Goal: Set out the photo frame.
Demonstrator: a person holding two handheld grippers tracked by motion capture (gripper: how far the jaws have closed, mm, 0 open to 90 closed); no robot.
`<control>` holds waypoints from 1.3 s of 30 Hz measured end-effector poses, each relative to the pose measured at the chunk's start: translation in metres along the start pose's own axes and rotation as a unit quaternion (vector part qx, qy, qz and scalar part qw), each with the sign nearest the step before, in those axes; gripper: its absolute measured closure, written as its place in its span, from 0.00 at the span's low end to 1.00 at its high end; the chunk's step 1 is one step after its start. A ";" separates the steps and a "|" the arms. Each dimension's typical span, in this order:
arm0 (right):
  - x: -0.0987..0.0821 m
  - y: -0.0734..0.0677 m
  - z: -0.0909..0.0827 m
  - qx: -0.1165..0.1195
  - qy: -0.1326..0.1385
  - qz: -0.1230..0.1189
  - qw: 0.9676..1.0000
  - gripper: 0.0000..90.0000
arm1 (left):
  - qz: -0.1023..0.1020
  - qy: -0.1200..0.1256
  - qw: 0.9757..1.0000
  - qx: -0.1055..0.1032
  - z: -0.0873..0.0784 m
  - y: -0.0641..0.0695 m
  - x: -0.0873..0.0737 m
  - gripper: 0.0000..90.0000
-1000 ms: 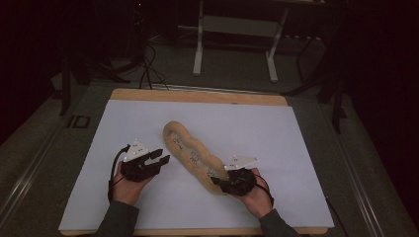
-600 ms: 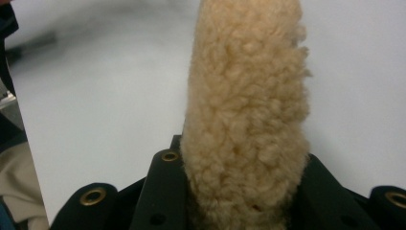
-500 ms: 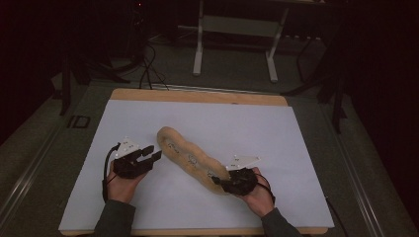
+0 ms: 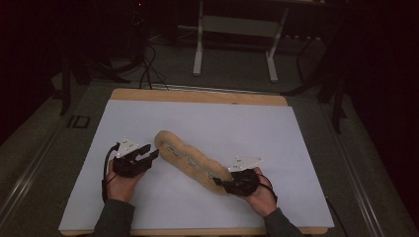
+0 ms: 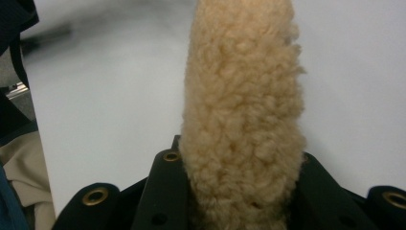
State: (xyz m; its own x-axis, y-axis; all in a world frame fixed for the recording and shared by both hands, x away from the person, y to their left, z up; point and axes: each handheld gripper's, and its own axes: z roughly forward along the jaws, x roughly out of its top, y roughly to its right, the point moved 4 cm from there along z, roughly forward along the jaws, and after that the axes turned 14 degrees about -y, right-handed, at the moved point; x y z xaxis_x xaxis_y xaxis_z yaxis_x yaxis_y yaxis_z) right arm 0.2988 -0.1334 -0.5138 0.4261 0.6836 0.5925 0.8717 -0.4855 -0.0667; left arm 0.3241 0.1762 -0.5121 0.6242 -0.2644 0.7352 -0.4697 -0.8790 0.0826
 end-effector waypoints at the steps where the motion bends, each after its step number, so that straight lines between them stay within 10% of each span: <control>1: 0.000 0.000 0.000 0.001 0.002 -0.001 1.000 0.82 | 0.001 -0.003 1.000 0.005 0.001 0.000 0.000 0.66; 39: -0.008 -0.007 -0.007 0.023 -0.005 -0.044 0.999 0.82 | 0.005 -0.012 1.000 -0.016 0.025 -0.011 -0.002 0.54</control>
State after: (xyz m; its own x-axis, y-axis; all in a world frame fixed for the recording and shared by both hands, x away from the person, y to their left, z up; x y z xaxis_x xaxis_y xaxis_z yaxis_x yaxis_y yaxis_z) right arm 0.2876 -0.1391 -0.5129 0.3491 0.7282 0.5898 0.9159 -0.3981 -0.0507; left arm 0.3436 0.1768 -0.5315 0.6349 -0.2825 0.7190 -0.4947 -0.8636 0.0975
